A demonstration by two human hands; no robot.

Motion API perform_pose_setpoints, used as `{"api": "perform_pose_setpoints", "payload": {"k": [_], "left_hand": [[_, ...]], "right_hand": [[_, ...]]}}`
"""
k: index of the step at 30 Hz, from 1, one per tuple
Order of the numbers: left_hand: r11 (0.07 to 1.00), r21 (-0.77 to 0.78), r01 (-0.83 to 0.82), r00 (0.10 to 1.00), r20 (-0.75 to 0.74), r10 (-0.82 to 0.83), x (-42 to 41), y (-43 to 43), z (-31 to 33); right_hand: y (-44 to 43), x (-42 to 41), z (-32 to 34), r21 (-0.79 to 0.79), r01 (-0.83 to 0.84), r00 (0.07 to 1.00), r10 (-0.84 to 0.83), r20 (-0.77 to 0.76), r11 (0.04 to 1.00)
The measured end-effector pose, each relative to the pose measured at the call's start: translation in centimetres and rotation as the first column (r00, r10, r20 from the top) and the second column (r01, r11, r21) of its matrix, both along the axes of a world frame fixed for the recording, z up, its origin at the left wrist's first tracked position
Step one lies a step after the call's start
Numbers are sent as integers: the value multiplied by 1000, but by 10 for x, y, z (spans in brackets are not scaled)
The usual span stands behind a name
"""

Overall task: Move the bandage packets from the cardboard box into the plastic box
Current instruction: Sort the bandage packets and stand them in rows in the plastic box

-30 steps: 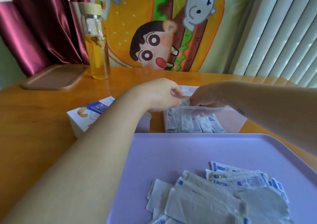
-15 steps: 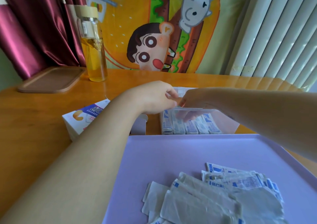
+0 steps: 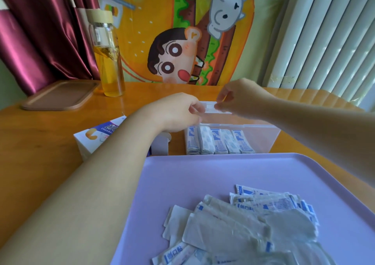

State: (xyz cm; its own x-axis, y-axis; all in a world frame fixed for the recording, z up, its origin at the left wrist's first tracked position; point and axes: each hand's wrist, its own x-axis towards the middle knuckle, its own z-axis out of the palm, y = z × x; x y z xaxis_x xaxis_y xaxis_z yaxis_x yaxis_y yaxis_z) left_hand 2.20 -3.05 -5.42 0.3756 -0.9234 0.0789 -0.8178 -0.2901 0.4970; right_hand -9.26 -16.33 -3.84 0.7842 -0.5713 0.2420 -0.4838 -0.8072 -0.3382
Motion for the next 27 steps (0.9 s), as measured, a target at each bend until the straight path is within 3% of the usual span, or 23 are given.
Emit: {"api": "perform_pose_setpoints", "payload": {"k": [2,4,9,13,16,21,24,27], "left_hand": [[999,-46,-10,1000,13,10,-5,5,-1],[994,-110,-13,999,34,17,-11,14,-1],[985,-170,36,995,96,-20,-43,46,-2],[983,-37,177,984,28,-176,-82,77,-13],[973,64,222,974,38,-224,-106,100,-19],[944,239,226,974,-19,-228,-125,129,-22],[887,399,233,954,82,-288,-137,136,-37],[894,401,199,947,156,-281,-144,134,-47]], "right_hand": [[11,-27,2,-144,-34,986,57,158,989],[27,-55,1,-192,-108,971,145,192,976],[67,-110,-13,12,-344,935,343,-91,939],[91,-139,-21,153,-486,804,509,-307,861],[109,-152,-33,106,-567,752,566,-338,817],[128,-164,-51,-43,-570,744,493,-451,821],[131,-164,-52,35,-523,750,479,-456,852],[130,-161,-51,87,-484,752,465,-467,870]]}}
